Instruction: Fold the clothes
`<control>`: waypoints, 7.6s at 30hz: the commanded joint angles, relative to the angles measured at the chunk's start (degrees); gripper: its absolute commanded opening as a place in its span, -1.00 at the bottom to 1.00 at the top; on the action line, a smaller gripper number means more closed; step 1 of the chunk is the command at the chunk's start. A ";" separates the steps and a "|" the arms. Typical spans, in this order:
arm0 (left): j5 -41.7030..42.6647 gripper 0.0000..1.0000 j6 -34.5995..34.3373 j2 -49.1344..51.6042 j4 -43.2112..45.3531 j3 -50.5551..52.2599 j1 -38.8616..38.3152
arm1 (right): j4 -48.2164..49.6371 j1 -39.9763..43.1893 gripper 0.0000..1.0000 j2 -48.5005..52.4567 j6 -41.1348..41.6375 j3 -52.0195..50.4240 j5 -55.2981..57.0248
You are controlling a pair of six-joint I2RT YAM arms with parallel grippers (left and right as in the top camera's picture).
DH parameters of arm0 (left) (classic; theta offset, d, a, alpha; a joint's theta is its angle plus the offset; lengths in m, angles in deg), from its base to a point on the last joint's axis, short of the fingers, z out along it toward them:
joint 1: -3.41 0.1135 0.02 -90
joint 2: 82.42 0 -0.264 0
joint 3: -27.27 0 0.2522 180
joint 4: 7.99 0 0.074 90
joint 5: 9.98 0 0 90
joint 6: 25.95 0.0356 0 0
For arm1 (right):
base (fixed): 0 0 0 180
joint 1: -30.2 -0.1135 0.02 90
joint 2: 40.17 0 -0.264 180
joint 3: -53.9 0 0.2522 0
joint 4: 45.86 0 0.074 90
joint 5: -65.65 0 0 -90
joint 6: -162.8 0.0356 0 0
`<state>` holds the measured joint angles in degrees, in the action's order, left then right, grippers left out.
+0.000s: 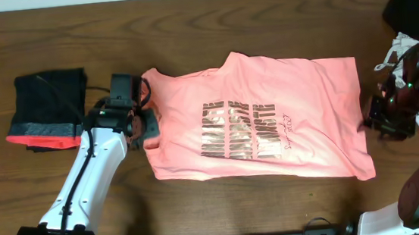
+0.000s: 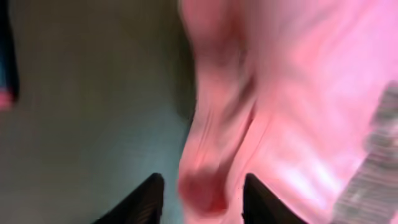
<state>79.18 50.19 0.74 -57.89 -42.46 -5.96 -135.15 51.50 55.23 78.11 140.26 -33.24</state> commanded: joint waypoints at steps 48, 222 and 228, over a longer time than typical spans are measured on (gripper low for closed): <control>24.85 0.26 3.13 26.08 45.09 -0.63 13.97 | 34.58 0.07 0.59 -0.57 -4.94 1.97 -17.94; 40.63 -0.63 5.25 9.88 8.76 -0.52 21.09 | 20.90 1.16 -0.98 6.75 -11.37 4.42 -16.11; 37.94 -0.74 6.23 9.90 14.21 -0.52 15.37 | 21.62 -1.46 -0.97 8.92 -11.39 2.73 -15.58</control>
<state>116.92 54.05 12.17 -44.36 -42.61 11.77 -113.55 51.28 62.77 67.74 144.08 -50.57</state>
